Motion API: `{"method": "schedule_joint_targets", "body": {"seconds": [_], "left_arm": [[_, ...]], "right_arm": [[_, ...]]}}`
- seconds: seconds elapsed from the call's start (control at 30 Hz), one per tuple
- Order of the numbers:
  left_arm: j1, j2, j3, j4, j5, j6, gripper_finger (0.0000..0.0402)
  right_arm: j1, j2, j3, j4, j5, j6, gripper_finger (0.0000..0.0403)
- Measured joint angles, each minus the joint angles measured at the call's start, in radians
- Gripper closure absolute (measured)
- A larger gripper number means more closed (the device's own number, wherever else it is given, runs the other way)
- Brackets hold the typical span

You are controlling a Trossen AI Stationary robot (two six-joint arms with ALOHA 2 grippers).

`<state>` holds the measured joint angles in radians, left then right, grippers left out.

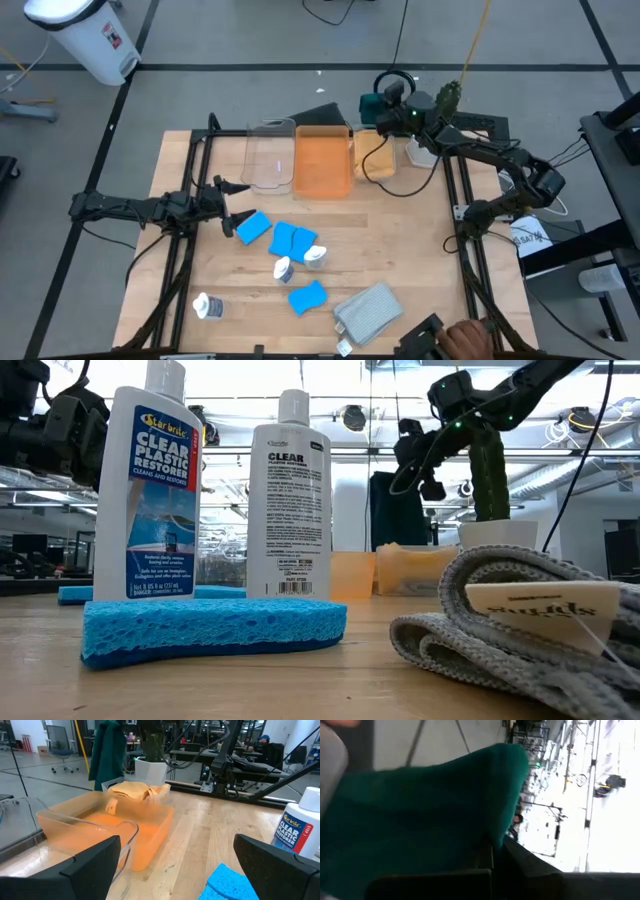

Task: Pick & Place Kitchen Items
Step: Put the blue microfiber cloth into the white bin

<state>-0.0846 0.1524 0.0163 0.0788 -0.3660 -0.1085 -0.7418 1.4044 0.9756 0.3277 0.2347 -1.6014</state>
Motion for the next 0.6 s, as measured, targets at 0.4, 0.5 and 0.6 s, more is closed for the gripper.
{"method": "schedule_joint_targets", "body": {"seconds": [0.4,0.5,0.6], "left_arm": [[0.0,0.0,0.0,0.0,0.0,0.0,0.0007],[0.0,0.0,0.0,0.0,0.0,0.0,0.0007],[0.0,0.0,0.0,0.0,0.0,0.0,0.0007]], "right_arm": [[0.099,-0.016,0.0,-0.101,0.182,0.262,0.0403],[0.124,-0.046,0.001,-0.09,0.184,0.316,0.0403],[0.137,-0.077,0.001,-0.092,0.179,0.333,0.0403]]}}
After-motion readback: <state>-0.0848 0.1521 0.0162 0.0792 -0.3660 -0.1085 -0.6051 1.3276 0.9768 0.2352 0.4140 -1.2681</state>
